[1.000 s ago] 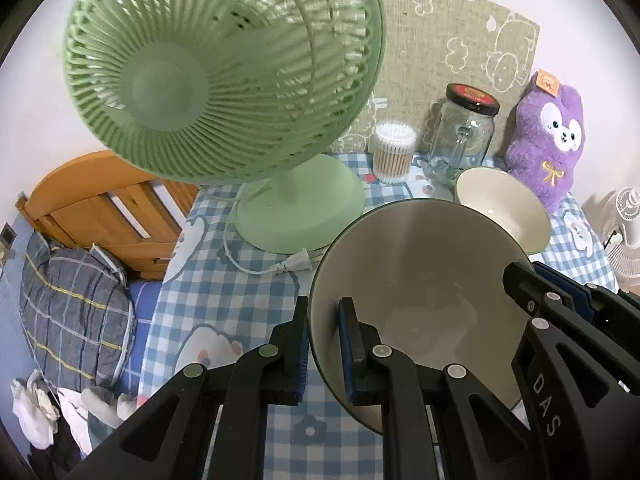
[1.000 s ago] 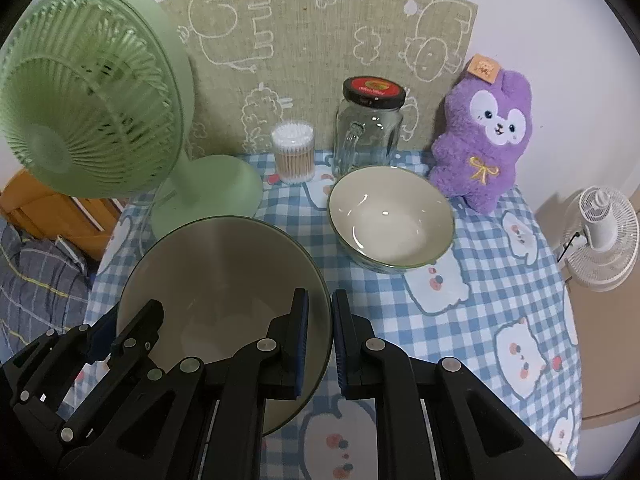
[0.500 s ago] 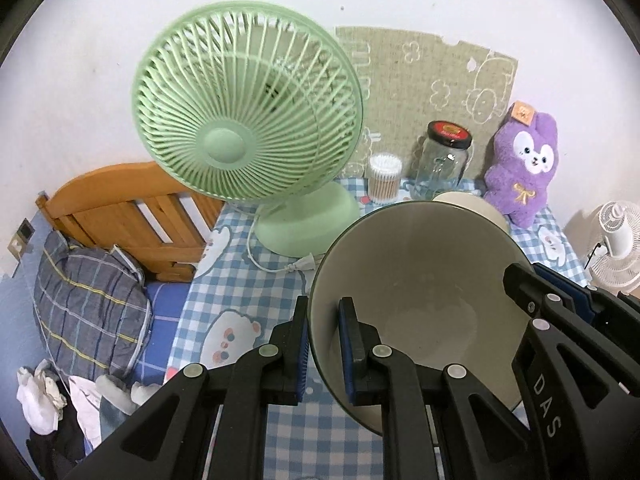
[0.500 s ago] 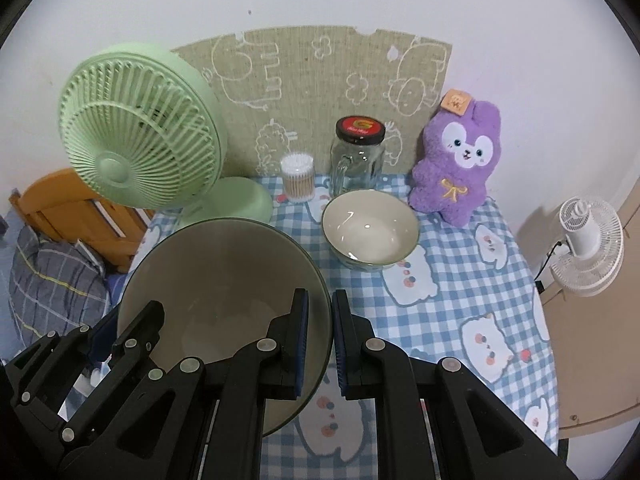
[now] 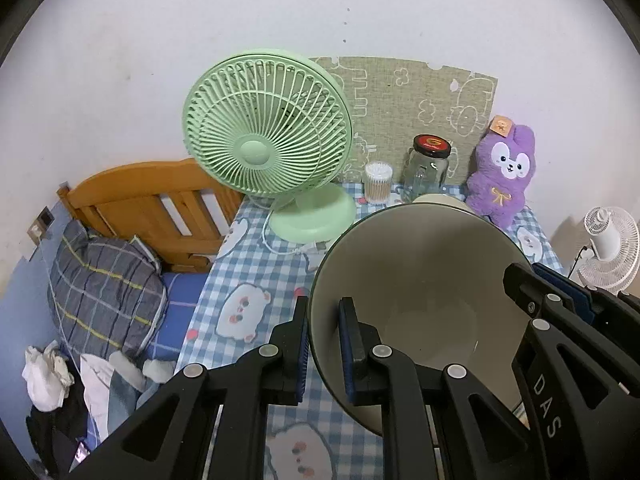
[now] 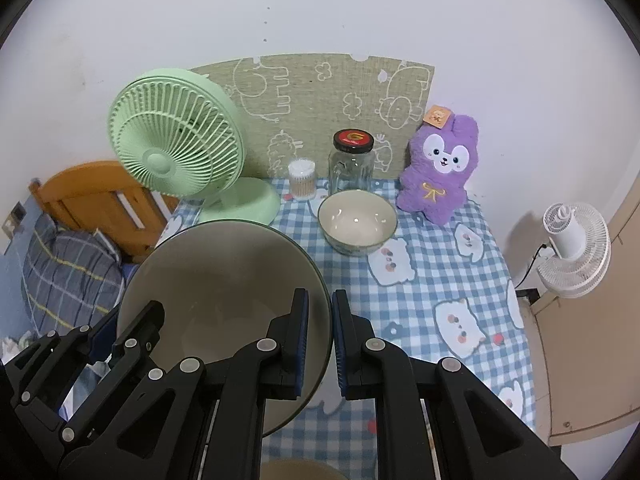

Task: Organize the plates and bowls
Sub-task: 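Lift the bowl and carry it over the first cream bowl with both grippers, then lower the held bowl into the first cream bowl with both grippers, then open both grippers to release the nested bowl, then move both open grippers toward the patterned bowl by the glass jar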

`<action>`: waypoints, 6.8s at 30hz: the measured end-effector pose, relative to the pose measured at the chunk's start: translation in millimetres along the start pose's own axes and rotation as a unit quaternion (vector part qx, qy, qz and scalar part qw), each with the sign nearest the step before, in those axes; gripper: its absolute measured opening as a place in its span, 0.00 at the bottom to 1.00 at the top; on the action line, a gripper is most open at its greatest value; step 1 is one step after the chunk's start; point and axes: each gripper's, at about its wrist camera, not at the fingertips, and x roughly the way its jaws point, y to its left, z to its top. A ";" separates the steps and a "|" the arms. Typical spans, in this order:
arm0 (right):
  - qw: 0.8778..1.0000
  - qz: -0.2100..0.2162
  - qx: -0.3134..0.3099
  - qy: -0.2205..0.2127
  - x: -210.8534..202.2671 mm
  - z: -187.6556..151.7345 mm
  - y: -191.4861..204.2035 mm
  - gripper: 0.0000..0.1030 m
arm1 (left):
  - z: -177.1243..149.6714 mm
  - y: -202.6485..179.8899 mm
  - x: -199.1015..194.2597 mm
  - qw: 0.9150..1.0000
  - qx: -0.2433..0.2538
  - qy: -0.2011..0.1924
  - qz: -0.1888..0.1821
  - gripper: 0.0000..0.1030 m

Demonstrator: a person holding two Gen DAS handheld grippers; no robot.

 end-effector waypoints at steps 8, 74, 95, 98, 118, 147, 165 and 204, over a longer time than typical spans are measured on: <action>1.000 0.008 -0.010 -0.002 -29.9 -28.9 -7.9 0.15 | -27.1 -2.6 -29.3 1.000 -0.003 -0.005 0.009 0.10; 0.993 -0.015 -0.013 0.120 19.7 -183.0 -32.0 0.15 | -178.0 -30.2 19.0 0.993 0.002 0.113 -0.020 0.12; 0.996 0.026 -0.001 0.086 -9.5 -178.6 -36.9 0.67 | -173.8 -29.4 -1.7 0.993 -0.021 0.107 -0.045 0.65; 0.996 0.032 0.003 0.078 -19.6 -173.6 -36.1 0.72 | -168.1 -28.0 -12.4 0.994 -0.020 0.094 -0.044 0.70; 0.999 0.019 0.036 -0.035 -122.1 -116.9 -46.5 0.86 | -107.1 -24.9 -99.5 0.997 -0.020 0.003 -0.068 0.88; 0.995 0.013 0.046 -0.084 -123.0 -5.4 -60.5 0.89 | 1.6 -36.7 -101.5 0.996 -0.011 -0.052 -0.065 0.89; 0.997 0.038 0.001 -0.072 -23.8 66.6 -108.4 0.87 | 61.7 -91.6 -18.1 0.997 -0.031 -0.044 -0.053 0.88; 0.998 0.054 0.006 0.039 227.4 105.5 -124.4 0.58 | 97.0 -132.0 210.8 0.998 -0.027 0.057 -0.017 0.62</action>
